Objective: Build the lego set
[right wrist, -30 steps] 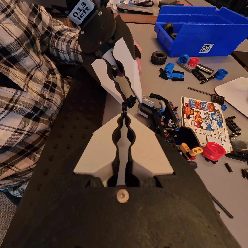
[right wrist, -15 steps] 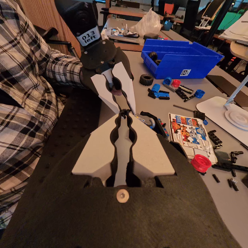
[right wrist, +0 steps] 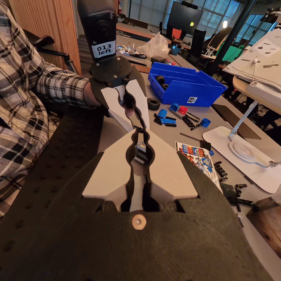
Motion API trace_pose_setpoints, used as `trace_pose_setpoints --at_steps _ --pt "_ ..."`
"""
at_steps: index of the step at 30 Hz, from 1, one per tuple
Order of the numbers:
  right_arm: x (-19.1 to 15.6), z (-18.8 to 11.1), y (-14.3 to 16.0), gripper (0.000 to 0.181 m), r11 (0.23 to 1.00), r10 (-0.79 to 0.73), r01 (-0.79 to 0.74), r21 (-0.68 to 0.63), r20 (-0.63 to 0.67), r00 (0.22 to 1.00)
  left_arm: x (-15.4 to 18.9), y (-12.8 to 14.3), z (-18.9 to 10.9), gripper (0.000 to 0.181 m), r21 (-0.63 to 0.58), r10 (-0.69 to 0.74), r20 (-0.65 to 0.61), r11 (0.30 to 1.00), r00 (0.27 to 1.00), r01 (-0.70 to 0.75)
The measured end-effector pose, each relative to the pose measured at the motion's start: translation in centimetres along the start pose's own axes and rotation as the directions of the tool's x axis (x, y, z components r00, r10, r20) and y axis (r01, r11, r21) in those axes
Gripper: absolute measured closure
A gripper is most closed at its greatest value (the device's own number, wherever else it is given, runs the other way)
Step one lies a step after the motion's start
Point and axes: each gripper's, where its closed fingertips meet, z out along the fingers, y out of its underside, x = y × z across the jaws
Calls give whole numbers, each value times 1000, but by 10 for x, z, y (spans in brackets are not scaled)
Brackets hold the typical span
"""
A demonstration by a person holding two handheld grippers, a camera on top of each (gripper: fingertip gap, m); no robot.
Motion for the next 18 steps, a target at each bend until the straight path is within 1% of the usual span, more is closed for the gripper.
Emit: trace_pose_setpoints --at_steps 3,10,13,16,18 --pt "0 -1 1 177 1000 -5 5 2 -4 1000 2 1 1 167 -4 -12 -15 1000 1000 12" --pt "-6 0 0 178 1000 -22 22 9 10 1000 9 2 1 167 2 -89 -94 996 992 89" --pt "-6 -2 -4 178 999 -9 9 33 10 1000 8 -1 1 167 24 -84 -86 996 993 87" --pt "-6 -3 -8 179 996 42 -44 73 24 999 7 -5 0 166 43 -75 -68 996 995 78" --pt "-5 -4 -10 180 992 77 -80 92 36 996 5 -6 0 160 49 -52 -42 997 998 54"
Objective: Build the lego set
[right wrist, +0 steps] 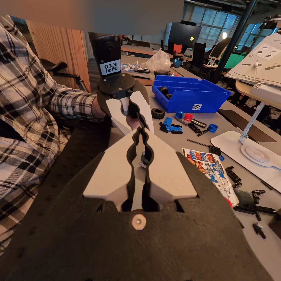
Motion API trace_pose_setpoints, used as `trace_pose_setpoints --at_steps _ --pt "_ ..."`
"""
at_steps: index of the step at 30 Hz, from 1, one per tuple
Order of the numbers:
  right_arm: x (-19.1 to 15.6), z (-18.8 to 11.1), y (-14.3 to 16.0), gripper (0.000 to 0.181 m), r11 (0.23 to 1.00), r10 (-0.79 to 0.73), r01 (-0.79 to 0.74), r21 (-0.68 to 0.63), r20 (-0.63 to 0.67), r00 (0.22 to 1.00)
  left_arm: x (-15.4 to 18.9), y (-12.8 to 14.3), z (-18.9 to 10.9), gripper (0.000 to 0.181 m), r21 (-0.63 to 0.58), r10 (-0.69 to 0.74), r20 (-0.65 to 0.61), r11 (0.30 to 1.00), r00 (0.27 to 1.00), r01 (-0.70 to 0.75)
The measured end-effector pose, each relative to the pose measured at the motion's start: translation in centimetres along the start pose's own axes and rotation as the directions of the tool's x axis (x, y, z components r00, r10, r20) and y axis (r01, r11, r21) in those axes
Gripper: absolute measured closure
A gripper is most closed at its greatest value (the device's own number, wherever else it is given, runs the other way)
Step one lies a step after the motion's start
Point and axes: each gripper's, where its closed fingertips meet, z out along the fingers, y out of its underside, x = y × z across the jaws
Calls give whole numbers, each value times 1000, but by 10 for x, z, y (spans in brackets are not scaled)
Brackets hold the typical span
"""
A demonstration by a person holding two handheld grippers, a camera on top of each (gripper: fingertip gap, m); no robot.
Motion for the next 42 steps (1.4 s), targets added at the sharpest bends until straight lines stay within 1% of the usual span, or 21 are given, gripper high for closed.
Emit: trace_pose_setpoints --at_steps 2,3,4,6,8,11,13,15,17,18,22,24,29,37,40,42 --pt "1 -1 -1 180 1000 23 -23 17 2 1000 -2 -1 1 156 -4 47 45 999 998 -47" --pt "1 -2 -3 180 999 31 -31 29 5 1000 -4 -2 1 157 -7 86 80 996 993 -86" --pt "0 -3 -5 181 998 40 -40 43 13 999 -5 -5 0 159 -5 122 110 993 986 -122" --pt "0 -5 -8 181 997 52 -53 63 22 998 -6 -8 -1 172 -2 173 145 985 974 -174" --pt "2 -5 -8 180 996 60 -61 64 13 998 -7 -9 -1 175 -5 185 156 982 970 -186" --pt "10 -6 -3 177 998 44 -42 43 -45 998 -5 -3 1 175 -26 121 102 993 987 -119" --pt "15 -10 -6 169 999 5 -1 44 -91 996 -2 1 2 175 -36 5 18 999 1000 -4" --pt "17 -14 -5 165 998 -62 65 18 -136 989 -2 1 0 177 -38 -89 -34 995 995 87" --pt "16 -18 -5 165 995 -102 104 6 -148 984 -1 -1 -3 176 -47 -126 -71 991 989 123" --pt "14 -19 -4 165 992 -122 123 -6 -153 981 2 -1 -3 175 -70 -146 -108 988 983 139" --pt "15 -12 11 167 979 -188 171 -110 -168 968 14 3 2 175 -159 -186 -208 975 960 154" --pt "14 -11 16 180 973 -204 182 -142 -159 966 14 4 6 175 -176 -187 -220 973 957 150" --pt "18 -13 20 181 971 -201 172 -164 -179 963 17 4 9 175 -199 -257 -290 958 922 204" --pt "26 -17 25 181 988 -78 49 -149 -195 978 8 4 15 174 -129 -225 -251 972 942 198" --pt "27 -17 26 181 989 -41 13 -144 -193 980 8 4 14 175 -119 -250 -265 967 931 226" --pt "28 -17 27 181 989 -48 18 -150 -195 980 8 3 13 175 -127 -284 -283 958 916 258"
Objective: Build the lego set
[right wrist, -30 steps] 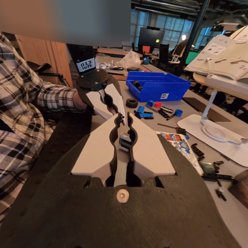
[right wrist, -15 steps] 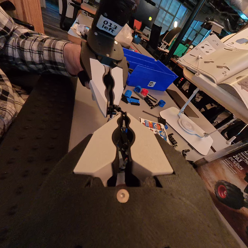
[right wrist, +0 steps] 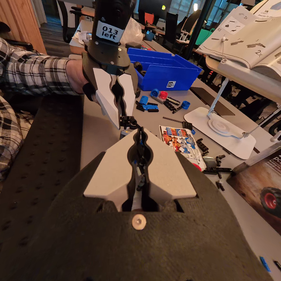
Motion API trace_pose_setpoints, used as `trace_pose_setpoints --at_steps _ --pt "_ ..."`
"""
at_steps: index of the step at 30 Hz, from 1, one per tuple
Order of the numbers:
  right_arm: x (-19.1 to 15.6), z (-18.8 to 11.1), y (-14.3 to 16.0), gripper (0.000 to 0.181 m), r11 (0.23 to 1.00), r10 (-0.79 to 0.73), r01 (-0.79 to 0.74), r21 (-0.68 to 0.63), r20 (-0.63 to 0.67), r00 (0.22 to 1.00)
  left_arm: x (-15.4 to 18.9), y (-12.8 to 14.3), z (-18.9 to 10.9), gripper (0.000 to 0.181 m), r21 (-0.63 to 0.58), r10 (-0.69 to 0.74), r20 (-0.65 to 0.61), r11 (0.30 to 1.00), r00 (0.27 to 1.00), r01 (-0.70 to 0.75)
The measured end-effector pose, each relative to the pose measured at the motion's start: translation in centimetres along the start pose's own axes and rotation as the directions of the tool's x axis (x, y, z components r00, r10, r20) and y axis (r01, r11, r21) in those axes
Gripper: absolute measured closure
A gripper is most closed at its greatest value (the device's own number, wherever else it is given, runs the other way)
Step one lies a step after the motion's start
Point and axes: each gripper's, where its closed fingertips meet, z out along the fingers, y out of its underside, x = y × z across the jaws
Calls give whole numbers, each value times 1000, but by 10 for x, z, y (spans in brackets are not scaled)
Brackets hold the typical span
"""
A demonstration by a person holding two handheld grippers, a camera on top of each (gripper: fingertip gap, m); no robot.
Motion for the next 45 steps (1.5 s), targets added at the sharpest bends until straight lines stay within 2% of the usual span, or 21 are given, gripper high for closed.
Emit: trace_pose_setpoints --at_steps 1,4,7,12,15,21,29,33,37,39,41,45 --pt "1 0 -1 181 1000 -11 11 2 -10 1000 0 -1 -1 175 1 -17 -13 1000 1000 17" --pt "5 -5 -10 154 997 -67 69 22 -68 995 3 -1 -3 175 -8 -62 -57 998 996 61" --pt "-5 -12 -28 163 976 -214 217 30 -84 973 8 -2 -3 176 -19 -108 -112 994 988 107" --pt "-12 5 -11 168 902 -399 386 -193 -31 917 13 -7 -4 175 -32 -133 -166 991 977 129" --pt "-10 10 -11 172 872 -448 428 -239 -36 893 12 -7 -5 175 -41 -104 -161 994 981 99" --pt "-7 9 -20 177 915 -369 356 -187 -35 929 6 -23 -16 174 85 -67 -152 993 986 81" --pt "8 12 -20 178 964 -239 229 -138 -68 969 -5 -42 -24 161 240 100 25 965 995 -103" --pt "9 13 -17 177 979 -175 168 -112 -61 983 -11 -43 -24 157 213 235 171 939 957 -269" --pt "13 15 -14 177 987 -131 125 -97 -62 989 -17 -38 -18 156 104 388 318 893 865 -439" --pt "11 16 -13 177 990 -109 104 -91 -50 993 -18 -37 -17 162 56 444 365 867 818 -495" --pt "9 16 -14 177 993 -87 84 -81 -34 996 -17 -38 -17 167 44 463 390 854 796 -518" --pt "9 16 -14 177 995 -74 71 -76 -37 997 -17 -39 -18 167 65 445 380 861 811 -504"
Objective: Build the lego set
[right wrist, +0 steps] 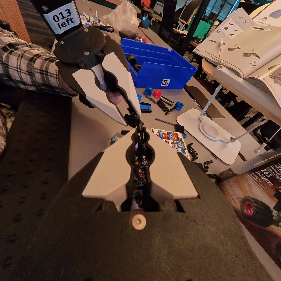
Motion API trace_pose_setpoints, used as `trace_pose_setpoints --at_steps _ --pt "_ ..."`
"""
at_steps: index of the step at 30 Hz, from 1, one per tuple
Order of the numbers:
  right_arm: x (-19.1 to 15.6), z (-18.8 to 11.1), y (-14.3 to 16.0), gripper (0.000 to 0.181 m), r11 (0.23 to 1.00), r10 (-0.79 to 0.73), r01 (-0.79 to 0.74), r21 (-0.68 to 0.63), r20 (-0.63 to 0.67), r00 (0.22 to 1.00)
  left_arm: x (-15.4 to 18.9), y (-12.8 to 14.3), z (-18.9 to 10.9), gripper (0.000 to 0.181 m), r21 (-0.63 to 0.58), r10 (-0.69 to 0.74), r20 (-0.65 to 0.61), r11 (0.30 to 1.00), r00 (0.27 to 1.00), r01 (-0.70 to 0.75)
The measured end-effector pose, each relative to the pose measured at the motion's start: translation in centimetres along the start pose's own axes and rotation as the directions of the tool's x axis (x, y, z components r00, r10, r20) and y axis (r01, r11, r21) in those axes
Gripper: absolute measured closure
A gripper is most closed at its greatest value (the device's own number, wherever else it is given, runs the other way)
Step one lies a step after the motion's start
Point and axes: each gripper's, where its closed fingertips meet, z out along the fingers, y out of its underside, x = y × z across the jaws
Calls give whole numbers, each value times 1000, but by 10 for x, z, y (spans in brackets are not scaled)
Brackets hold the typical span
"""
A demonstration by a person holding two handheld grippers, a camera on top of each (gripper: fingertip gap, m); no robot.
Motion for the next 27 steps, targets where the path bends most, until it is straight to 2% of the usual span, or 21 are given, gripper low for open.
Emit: trace_pose_setpoints --at_steps 14,23,27 --pt "4 -2 9 177 997 -75 73 -39 -44 996 3 6 4 168 -21 -74 -51 997 996 73" --pt "8 -2 13 177 997 -47 43 -65 -62 997 1 9 7 167 -29 -86 -37 996 996 85" --pt "14 -4 14 177 999 1 -5 -49 -73 997 -6 11 6 157 -25 -108 -10 994 994 108"
